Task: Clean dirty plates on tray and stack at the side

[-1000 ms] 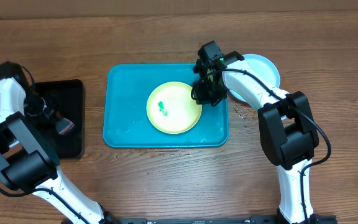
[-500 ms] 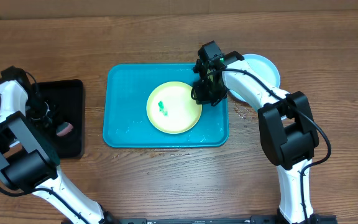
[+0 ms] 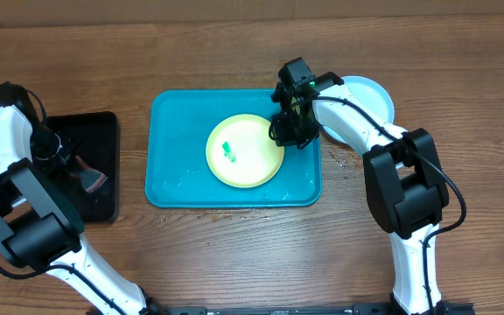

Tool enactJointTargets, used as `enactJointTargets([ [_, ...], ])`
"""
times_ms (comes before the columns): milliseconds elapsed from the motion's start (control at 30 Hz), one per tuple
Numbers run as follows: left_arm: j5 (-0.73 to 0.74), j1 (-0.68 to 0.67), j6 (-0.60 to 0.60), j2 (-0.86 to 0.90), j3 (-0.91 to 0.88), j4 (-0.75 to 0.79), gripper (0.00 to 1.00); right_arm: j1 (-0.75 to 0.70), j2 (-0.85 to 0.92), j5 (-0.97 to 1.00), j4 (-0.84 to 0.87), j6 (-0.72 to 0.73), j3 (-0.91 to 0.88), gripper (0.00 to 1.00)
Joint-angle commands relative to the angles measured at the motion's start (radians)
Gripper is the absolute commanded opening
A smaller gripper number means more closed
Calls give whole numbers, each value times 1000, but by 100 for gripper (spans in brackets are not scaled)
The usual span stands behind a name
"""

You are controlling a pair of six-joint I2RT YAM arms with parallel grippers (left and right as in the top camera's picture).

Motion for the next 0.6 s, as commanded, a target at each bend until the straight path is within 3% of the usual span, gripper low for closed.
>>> enactJointTargets([
  [0, 8, 5, 5, 2, -32, 4, 49, 5, 3, -9, 9, 4, -5, 4],
  [133, 8, 5, 4, 2, -77, 43, 47, 5, 3, -9, 11, 4, -5, 4],
  [267, -8, 5, 5, 1, -89, 61, 29, 5, 3, -8, 5, 3, -5, 4],
  [367, -9, 6, 5, 0, -76, 57, 26, 5, 3, -8, -2, 4, -5, 4],
  [500, -11, 6, 5, 0, -31, 13, 4, 5, 3, -9, -2, 4, -5, 4],
  [567, -11, 6, 6, 0, 7, -26, 4, 5, 3, -9, 1, 5, -5, 4],
])
